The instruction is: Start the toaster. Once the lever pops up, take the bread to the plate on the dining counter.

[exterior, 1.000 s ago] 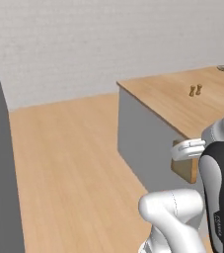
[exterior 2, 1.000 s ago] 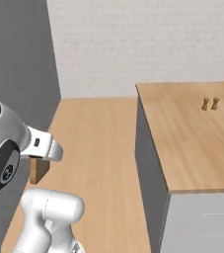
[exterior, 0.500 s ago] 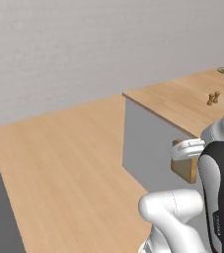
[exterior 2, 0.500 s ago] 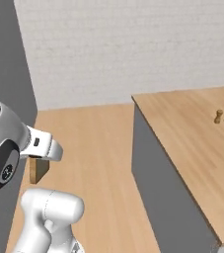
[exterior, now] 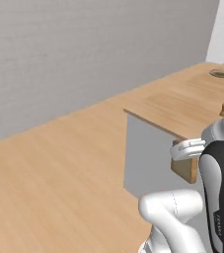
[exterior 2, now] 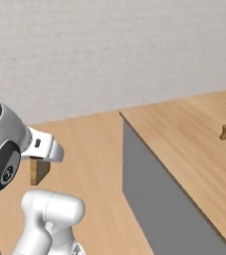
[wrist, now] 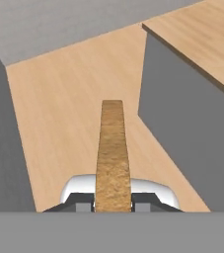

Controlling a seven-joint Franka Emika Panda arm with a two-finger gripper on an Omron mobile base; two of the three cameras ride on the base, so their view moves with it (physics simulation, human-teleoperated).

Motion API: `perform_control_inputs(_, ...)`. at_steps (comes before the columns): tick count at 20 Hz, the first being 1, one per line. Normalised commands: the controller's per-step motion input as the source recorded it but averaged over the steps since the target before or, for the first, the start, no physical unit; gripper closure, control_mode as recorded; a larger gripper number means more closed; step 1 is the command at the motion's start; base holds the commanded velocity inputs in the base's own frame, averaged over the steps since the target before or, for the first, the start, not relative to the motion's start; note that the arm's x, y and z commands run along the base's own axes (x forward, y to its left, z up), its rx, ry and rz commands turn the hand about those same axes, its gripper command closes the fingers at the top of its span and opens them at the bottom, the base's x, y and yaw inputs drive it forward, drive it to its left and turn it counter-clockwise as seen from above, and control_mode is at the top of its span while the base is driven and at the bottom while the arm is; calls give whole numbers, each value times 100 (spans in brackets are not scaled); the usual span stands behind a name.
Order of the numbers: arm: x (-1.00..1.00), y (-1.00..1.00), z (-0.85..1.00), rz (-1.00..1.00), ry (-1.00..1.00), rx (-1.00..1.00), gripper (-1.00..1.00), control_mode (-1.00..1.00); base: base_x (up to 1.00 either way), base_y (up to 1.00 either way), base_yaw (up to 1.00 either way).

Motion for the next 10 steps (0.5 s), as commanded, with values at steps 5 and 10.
perform_control_inputs(5, 0, 0, 0, 0, 0, 0, 100, 100, 100, 87, -35)
perform_control_inputs(10, 0, 0, 0, 0, 0, 0, 100, 100, 100, 94, -36)
